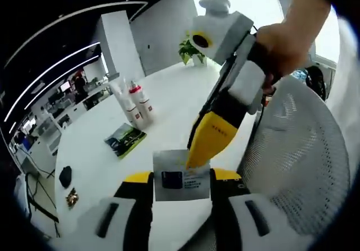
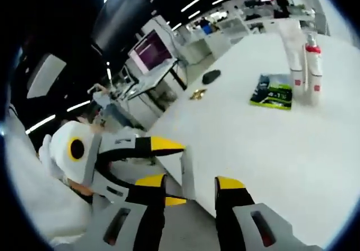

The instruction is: Arrange the skincare products in the storage area until every visible bottle or jar stands upright without overlapping.

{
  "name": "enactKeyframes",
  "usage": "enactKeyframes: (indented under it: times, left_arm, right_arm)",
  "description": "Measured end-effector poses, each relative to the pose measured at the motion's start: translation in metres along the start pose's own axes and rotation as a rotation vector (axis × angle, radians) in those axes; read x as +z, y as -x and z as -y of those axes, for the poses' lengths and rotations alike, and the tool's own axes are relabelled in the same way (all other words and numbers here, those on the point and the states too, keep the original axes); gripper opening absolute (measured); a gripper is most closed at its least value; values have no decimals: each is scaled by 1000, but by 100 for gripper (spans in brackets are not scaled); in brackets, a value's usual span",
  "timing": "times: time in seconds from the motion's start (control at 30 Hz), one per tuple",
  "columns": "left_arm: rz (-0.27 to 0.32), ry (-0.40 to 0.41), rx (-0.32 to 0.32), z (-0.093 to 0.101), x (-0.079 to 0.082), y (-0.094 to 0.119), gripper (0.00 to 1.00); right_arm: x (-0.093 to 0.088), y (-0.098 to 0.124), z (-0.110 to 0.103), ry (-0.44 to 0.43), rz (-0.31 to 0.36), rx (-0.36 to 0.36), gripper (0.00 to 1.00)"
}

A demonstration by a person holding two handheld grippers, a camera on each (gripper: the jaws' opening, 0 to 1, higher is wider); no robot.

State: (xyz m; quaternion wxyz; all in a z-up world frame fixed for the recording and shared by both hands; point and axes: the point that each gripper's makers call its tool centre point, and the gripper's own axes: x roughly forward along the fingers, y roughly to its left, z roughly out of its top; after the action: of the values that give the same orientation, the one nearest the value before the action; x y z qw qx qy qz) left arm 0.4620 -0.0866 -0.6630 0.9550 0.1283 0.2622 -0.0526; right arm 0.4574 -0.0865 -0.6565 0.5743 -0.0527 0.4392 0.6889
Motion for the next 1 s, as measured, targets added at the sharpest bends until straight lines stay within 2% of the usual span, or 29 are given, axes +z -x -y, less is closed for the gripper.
enactKeyframes:
  times: [0.07, 0.13, 0.17, 0.2, 0.27, 0.37, 0.47, 0.6, 0.77, 0.83, 0.87, 1.0]
  left_arm:
    - [3, -3, -12, 2, 1, 0, 35]
    - [12, -7, -27, 5, 3, 1, 35]
    - [16, -8, -35, 7, 3, 1, 35]
    - [12, -8, -43, 8, 3, 1, 35]
    - [7, -11, -57, 11, 2, 1, 35]
    - [12, 10, -91, 16, 4, 1, 34]
    - [21, 22, -136, 21, 7, 2, 34]
    - [28, 104, -222, 26, 10, 3, 35]
    - [24, 164, -274, 26, 9, 5, 36]
    - [35, 185, -318, 30, 12, 7, 35]
    - [27, 213, -341, 31, 11, 9, 33]
    - [15, 246, -388, 28, 8, 7, 32]
  right_arm:
    - [1, -4, -1, -9, -12, 16, 23]
    - [1, -7, -3, -3, -16, 27, 10]
    - [-1, -8, -5, 9, -33, 25, 3]
    - [-4, -7, 0, 34, -49, -4, 2]
    - [-6, -6, -2, 42, -55, 14, 0]
    - [-9, -1, 1, 89, -55, -13, 0]
    - [-11, 5, 3, 90, -52, -24, 0]
    - [-16, 12, 4, 104, -36, -46, 0]
    - [-15, 16, -1, 138, -12, -90, 0]
    - [-20, 24, 5, 239, -56, -158, 0]
    - [-22, 27, 6, 261, -63, -175, 0]
    - [-28, 43, 6, 349, -96, -207, 0]
